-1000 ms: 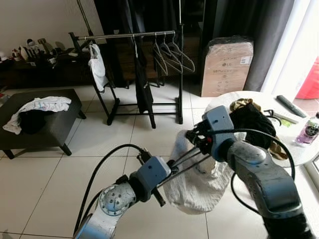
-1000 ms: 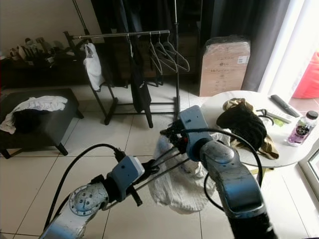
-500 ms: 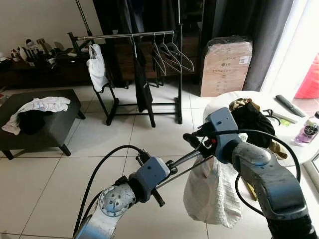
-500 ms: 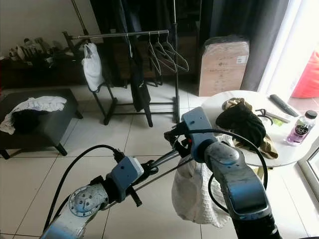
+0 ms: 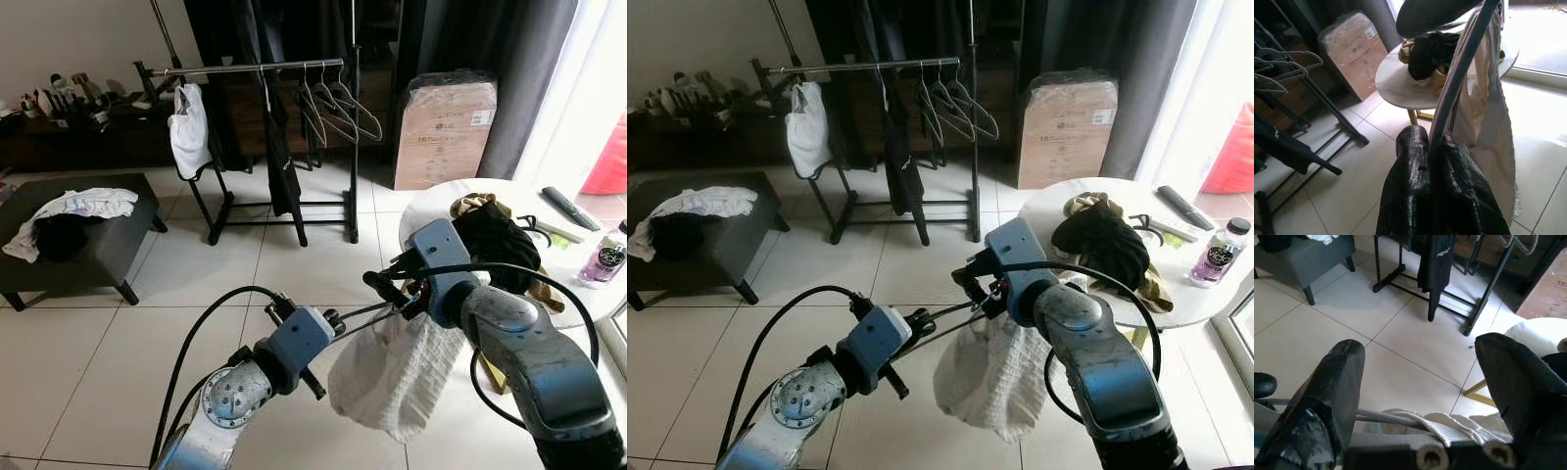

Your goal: Hang hanger

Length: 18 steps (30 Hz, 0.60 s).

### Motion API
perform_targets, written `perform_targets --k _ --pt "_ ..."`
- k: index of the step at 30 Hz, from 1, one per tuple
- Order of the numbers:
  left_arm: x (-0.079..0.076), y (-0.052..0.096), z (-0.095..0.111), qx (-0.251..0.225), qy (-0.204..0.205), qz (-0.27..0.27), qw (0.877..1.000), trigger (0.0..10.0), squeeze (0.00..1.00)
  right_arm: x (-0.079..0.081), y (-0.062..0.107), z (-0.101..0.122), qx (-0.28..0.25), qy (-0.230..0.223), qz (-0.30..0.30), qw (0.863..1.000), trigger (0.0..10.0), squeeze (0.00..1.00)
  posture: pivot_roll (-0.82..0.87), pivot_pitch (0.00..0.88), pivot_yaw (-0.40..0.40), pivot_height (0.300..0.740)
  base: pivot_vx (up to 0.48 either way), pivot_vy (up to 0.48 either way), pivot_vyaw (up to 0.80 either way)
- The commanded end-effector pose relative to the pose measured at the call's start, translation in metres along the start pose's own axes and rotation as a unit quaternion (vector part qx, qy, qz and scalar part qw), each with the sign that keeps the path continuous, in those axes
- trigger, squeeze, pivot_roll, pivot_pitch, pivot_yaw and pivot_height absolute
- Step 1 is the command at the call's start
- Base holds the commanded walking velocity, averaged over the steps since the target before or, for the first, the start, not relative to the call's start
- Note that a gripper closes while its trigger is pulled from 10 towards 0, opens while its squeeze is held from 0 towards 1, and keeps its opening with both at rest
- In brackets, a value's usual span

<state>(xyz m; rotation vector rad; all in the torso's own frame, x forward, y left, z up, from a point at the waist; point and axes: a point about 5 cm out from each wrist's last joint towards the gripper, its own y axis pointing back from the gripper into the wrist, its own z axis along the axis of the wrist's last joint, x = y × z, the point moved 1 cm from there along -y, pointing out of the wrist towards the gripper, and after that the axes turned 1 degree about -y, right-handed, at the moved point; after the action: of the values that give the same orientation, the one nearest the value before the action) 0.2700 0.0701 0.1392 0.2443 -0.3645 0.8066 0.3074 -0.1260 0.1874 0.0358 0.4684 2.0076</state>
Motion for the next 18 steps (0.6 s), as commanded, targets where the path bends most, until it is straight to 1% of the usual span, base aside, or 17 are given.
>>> perform_targets --k 1,2,3,4,5,6,8,12,14,18 --pt "0.025 0.002 0.022 -0.052 -0.009 0.074 0.996 10.0 0.0 0.018 -0.005 -0.012 0.025 -0.017 0.037 0.999 10.0 0.0 -0.08 0.092 0.038 0.74 0.0 0.0 0.0" --pt "0.022 0.003 0.021 -0.05 -0.008 0.06 0.997 10.0 0.0 0.012 -0.008 -0.009 0.015 -0.035 0.013 0.999 10.0 0.0 -0.08 0.092 0.039 0.74 0.0 0.0 0.0" --pt "0.022 0.003 0.021 -0.05 -0.008 0.06 0.997 10.0 0.0 0.012 -0.008 -0.009 0.015 -0.035 0.013 0.999 10.0 0.0 -0.08 0.092 0.039 0.74 0.0 0.0 0.0" --pt "0.019 0.004 0.021 -0.05 -0.009 0.052 0.997 10.0 0.0 0.008 -0.011 -0.002 -0.003 -0.067 -0.004 0.998 10.0 0.0 -0.08 0.092 0.039 0.74 0.0 0.0 0.0" --pt "0.019 0.004 0.02 -0.05 -0.009 0.05 0.997 10.0 0.0 0.007 -0.012 0.0 -0.009 -0.079 -0.008 0.997 10.0 0.0 -0.08 0.09 0.04 0.74 0.0 0.0 0.0" --pt "0.019 0.004 0.02 -0.05 -0.009 0.05 0.997 10.0 0.0 0.007 -0.012 0.0 -0.009 -0.079 -0.008 0.997 10.0 0.0 -0.08 0.09 0.04 0.74 0.0 0.0 0.0" --pt "0.017 0.004 0.02 -0.051 -0.011 0.046 0.998 10.0 0.0 0.009 -0.014 0.009 -0.033 -0.115 -0.002 0.993 10.0 0.0 -0.08 0.088 0.04 0.74 0.0 0.0 0.0" --pt "0.016 0.004 0.02 -0.051 -0.012 0.041 0.998 10.0 0.0 0.014 -0.015 0.015 -0.047 -0.139 0.01 0.989 10.0 0.0 -0.07 0.087 0.043 0.74 0.0 0.0 0.0" --pt "0.016 0.004 0.02 -0.05 -0.012 0.04 0.998 10.0 0.0 0.014 -0.015 0.02 -0.061 -0.184 0.009 0.981 10.0 0.0 -0.07 0.087 0.043 0.74 0.0 0.0 0.0" --pt "0.016 0.003 0.02 -0.05 -0.015 0.038 0.998 10.0 0.0 0.01 -0.017 0.027 -0.078 -0.237 0.002 0.968 10.0 0.0 -0.07 0.086 0.044 0.74 0.0 0.0 0.0"
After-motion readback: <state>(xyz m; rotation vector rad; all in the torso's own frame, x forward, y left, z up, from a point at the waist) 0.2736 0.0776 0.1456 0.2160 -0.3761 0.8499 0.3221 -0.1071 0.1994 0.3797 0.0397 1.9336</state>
